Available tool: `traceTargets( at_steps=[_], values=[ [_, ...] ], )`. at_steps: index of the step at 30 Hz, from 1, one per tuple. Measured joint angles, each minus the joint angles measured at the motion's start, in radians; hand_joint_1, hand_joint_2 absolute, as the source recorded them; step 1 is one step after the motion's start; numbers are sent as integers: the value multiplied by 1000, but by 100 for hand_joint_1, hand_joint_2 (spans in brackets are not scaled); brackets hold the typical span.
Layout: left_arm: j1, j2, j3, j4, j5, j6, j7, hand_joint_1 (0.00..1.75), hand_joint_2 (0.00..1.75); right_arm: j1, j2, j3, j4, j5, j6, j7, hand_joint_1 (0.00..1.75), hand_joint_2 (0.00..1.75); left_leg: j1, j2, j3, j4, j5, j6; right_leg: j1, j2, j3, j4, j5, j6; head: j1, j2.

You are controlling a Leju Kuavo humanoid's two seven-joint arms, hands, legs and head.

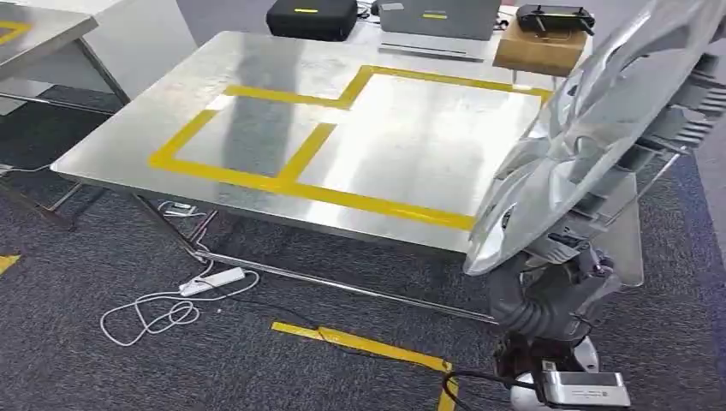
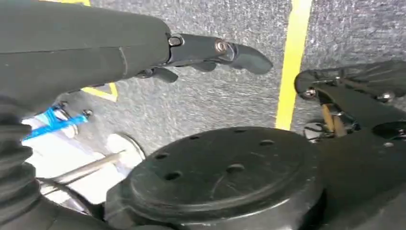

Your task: Take the parts from the cabinet and place them on the table.

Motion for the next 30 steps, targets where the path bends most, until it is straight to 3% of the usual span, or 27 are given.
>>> traceTargets(
  at_steps=[1,3,4,5,6,7,8,9,10,11,12,14,15,16,17,19,20,21,22,24,25,26,27,29,30],
  values=[
    [1,0,-7,0,-2,-5,0,0,175,-3,5,0,4,3,-1,1,175,175,0,1,-13,33,-19,-7,-1,-1,5,-2,-3,-5,-8,0],
    [2,7,-11,0,-3,-7,-1,0,175,-8,11,0,12,5,-2,2,175,175,4,3,-84,176,-80,-16,0,-4,10,-2,-8,-13,-8,0],
    [2,9,-13,0,-3,-10,-3,0,175,-9,13,0,17,5,-2,2,175,175,4,3,-123,249,-99,-19,0,-6,14,-2,-12,-16,-8,0],
    [1,11,-14,0,3,-10,-18,0,175,-9,14,0,22,8,-2,2,175,175,4,3,-143,286,-101,-21,0,-5,18,-2,-16,-17,-9,0],
    [4,11,-18,0,27,-3,-61,0,175,-7,17,0,25,17,-5,2,175,175,4,3,-140,278,-79,-20,0,-1,25,-2,-20,-16,-9,0],
    [9,-4,-19,0,72,15,-152,0,175,0,19,0,27,36,-13,2,175,175,4,3,-123,234,-34,-17,0,3,33,-2,-26,-14,-9,0],
    [17,-21,-11,0,126,48,-270,0,175,19,20,-3,22,57,-22,-1,175,175,5,3,-95,164,20,-13,0,7,42,-2,-32,-11,-11,0],
    [15,-56,12,0,197,109,-425,0,175,54,20,-11,2,81,-31,-12,175,175,4,3,-66,81,73,-6,0,6,52,-2,-41,-3,-11,0],
    [4,-82,36,0,238,156,-511,0,175,89,20,-18,-14,91,-36,-22,175,175,-1,-1,-55,69,59,0,0,-1,43,-5,-46,4,-8,0],
    [-5,-106,56,1,259,201,-581,0,175,105,20,-23,-29,91,-37,-33,175,175,-5,-1,-48,50,59,5,4,-1,52,0,-50,11,-8,0],
    [-13,-123,71,1,267,230,-592,0,175,108,20,-24,-35,87,-37,-35,175,175,-6,0,-44,37,42,13,3,0,46,0,-47,15,-9,0],
    [-22,-147,88,3,275,256,-539,0,175,116,20,-32,-42,76,-37,-34,175,175,-4,1,-41,14,22,25,5,0,37,-2,-47,24,-8,0],
    [-23,-158,97,3,277,277,-519,0,175,121,20,-36,-48,69,-38,-32,175,175,6,1,-34,3,25,30,5,0,26,-1,-59,29,-6,0],
    [-23,-166,104,3,280,303,-496,0,175,121,19,-39,-51,63,-38,-30,175,175,5,2,-30,0,24,32,6,0,18,25,-74,31,-3,0],
    [-26,-169,111,3,281,333,-474,0,175,118,19,-38,-53,56,-38,-28,175,175,4,2,-30,0,23,38,6,2,-12,85,-104,31,0,0],
    [-31,-177,127,3,283,378,-435,0,175,116,12,-43,-56,41,-38,-21,175,175,-1,1,-26,-1,5,49,6,2,-107,256,-156,32,-1,0],
    [-30,-180,131,3,283,395,-418,0,175,114,8,-47,-57,33,-38,-16,175,175,-2,0,-20,-1,0,52,6,2,-145,312,-157,32,-1,0],
    [-29,-184,134,3,280,422,-398,0,175,114,3,-50,-58,26,-38,-10,175,175,-4,1,-10,-1,-5,52,6,2,-157,316,-133,32,0,0],
    [-29,-191,139,3,268,469,-374,0,175,114,-4,-54,-63,19,-38,-4,175,175,-5,0,4,-1,-12,52,7,2,-147,278,-86,31,-1,0],
    [-29,-200,142,3,259,528,-356,0,175,114,-10,-56,-76,17,-38,1,175,175,-5,0,34,-1,-29,48,7,1,-86,114,29,26,0,0],
    [-29,-201,143,3,257,536,-352,0,175,113,-13,-56,-81,17,-38,1,175,175,-5,1,41,-2,-38,43,10,-1,-63,75,31,24,-1,0],
    [-31,-201,145,3,256,544,-346,0,175,110,-15,-56,-85,18,-38,1,175,175,-11,0,41,3,-43,36,15,-1,-45,47,17,22,1,0],
    [-31,-201,145,3,250,558,-336,0,175,104,-15,-56,-92,18,-37,2,175,175,-11,3,38,6,-39,30,15,0,-24,25,-5,12,5,0],
    [-32,-202,145,3,227,615,-280,0,175,103,-23,-56,-103,14,-37,9,175,175,-9,6,41,-1,-36,26,17,4,-27,26,-3,8,4,0],
    [-35,-201,145,3,219,635,-262,0,175,100,-24,-56,-108,11,-37,13,175,175,-12,5,43,2,-47,19,8,4,-17,15,-3,5,2,0]
  ],
)
